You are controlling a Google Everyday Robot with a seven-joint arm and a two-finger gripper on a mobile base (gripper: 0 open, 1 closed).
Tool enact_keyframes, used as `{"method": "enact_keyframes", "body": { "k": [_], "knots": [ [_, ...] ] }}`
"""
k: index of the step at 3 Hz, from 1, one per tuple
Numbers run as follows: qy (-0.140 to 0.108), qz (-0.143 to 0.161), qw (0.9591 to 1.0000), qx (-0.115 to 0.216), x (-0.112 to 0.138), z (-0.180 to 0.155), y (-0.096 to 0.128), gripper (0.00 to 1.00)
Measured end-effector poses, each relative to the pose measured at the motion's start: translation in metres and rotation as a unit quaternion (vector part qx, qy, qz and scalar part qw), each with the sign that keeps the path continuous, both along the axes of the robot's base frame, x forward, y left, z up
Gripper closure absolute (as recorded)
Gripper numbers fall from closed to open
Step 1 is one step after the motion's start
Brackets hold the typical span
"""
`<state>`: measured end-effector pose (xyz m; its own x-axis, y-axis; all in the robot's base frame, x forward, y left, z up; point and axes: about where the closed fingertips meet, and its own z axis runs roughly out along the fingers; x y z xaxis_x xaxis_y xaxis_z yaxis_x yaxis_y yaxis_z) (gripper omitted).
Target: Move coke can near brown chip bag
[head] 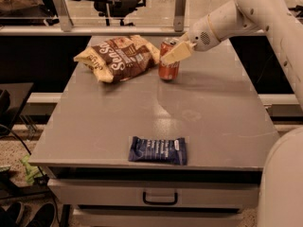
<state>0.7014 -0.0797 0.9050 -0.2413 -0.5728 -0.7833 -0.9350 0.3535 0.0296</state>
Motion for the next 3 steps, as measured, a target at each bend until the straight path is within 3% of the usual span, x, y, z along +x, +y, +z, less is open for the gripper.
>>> {"method": "enact_keyframes", "body": {
  "k": [1,2,3],
  "knots": [
    [-0.004,0.024,0.9996,-0.012,-0.005,-0.006,0.016,1.00],
    [-0.007,0.033,0.9992,-0.023,0.000,-0.010,0.025,0.87],
    [-0.012,0.036,0.9989,-0.028,0.008,-0.009,0.030,0.64]
  ]
}}
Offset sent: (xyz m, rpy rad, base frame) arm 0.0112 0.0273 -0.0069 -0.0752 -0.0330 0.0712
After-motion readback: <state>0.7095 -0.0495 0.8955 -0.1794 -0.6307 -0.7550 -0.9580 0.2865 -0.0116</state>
